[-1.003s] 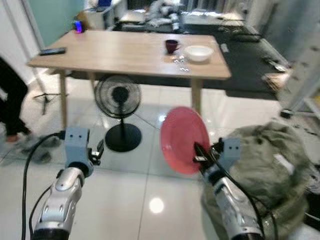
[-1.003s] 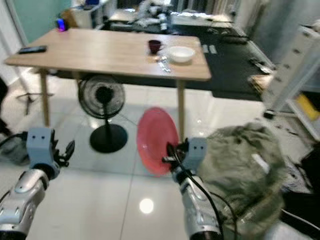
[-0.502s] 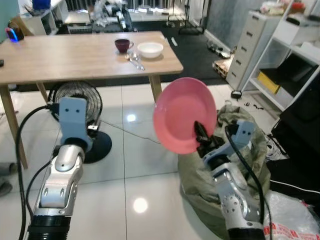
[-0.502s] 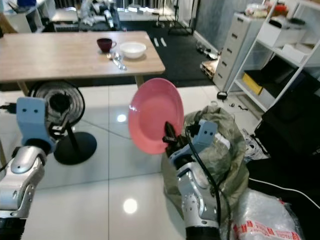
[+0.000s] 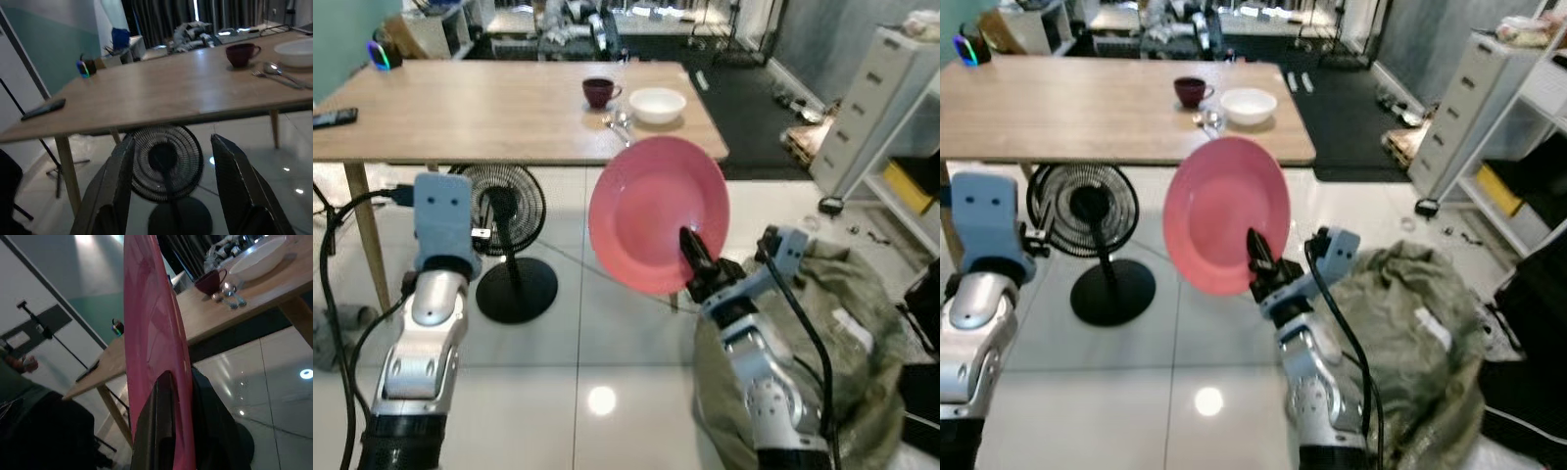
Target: Setting the table
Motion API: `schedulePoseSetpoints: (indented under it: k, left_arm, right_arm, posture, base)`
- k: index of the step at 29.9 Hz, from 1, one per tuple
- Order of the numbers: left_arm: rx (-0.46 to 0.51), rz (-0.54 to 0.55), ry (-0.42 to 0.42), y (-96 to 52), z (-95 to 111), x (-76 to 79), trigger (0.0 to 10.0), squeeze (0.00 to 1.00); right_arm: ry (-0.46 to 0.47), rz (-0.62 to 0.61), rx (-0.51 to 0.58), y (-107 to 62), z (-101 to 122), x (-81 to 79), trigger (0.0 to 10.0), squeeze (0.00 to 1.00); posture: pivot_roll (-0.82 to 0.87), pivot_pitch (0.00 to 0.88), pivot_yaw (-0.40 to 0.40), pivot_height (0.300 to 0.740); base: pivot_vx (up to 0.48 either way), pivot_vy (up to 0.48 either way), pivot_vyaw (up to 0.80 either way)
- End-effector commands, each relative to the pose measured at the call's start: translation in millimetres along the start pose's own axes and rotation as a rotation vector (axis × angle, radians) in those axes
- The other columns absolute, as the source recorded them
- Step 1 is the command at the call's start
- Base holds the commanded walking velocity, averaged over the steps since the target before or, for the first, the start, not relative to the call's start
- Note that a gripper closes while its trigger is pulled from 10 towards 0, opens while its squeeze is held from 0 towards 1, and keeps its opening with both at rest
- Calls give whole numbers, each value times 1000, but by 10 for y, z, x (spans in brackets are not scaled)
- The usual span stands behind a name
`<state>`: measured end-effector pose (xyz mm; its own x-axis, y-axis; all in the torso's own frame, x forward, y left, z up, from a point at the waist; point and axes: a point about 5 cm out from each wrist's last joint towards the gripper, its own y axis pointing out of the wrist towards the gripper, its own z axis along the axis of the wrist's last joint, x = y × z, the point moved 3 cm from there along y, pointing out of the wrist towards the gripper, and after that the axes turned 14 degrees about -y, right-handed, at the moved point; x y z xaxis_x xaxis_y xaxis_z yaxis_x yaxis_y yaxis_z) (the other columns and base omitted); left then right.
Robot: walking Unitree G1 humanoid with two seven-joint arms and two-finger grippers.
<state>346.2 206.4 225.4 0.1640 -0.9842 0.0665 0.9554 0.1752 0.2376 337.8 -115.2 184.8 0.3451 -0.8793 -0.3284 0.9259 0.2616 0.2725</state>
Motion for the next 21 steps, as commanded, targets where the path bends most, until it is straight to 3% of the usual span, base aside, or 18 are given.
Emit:
schedulePoseSetpoints:
  k: [1,7,17,21]
  left_arm:
    - [-12,-1,14,-11,-22,21,10000,0]
    - [-7,-10,17,-9,-7,39,10000,0]
    - [-1,-29,20,-18,9,84,10000,0]
    - [0,-33,20,-15,10,101,10000,0]
  right_arm:
    - [5,-12,8,-14,31,33,10000,0]
    - [2,-22,7,-10,37,56,10000,0]
    - [-1,-24,6,-8,73,65,10000,0]
    - [-9,-27,12,-4,98,73,10000,0]
  posture:
    - [44,0,93,740]
    - [47,0,92,740]
    - [42,0,92,740]
    - [41,0,93,740]
  base:
    - [480,0,0]
    - [480,0,0]
    - [480,0,-795]
    - [480,0,0]
